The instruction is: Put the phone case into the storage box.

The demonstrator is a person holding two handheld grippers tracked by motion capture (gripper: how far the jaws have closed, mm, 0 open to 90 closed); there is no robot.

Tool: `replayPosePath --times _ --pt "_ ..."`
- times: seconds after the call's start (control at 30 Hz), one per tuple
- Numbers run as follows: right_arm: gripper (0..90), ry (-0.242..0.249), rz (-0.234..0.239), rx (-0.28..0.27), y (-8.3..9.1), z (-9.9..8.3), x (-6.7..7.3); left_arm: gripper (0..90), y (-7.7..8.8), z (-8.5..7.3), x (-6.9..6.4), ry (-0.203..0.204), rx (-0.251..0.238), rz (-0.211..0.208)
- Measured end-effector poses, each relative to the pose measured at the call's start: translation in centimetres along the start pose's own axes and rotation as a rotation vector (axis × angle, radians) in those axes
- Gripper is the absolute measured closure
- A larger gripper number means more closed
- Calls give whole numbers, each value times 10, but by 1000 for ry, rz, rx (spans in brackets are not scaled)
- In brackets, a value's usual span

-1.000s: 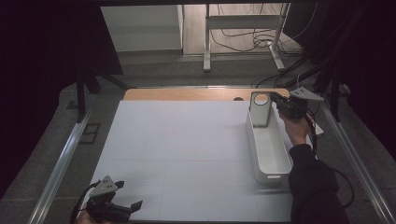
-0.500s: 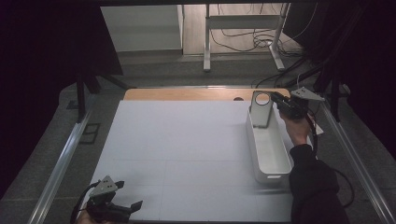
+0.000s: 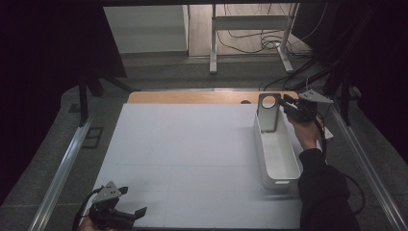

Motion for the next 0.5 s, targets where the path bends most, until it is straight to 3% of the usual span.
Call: replayPosePath --times 0.5 --pt "463 -18 15 26 7 2 4 0 1 0 1 5 -6 0"
Point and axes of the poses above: each handheld gripper's, and its own axes: y roughly backward along the jaws, z roughly out of its top, x roughly to its left, the point moved 10 cm from there along -y, roughly forward along the jaws, and after that the axes turned 3 degrees about z, right-handed, at the moved point
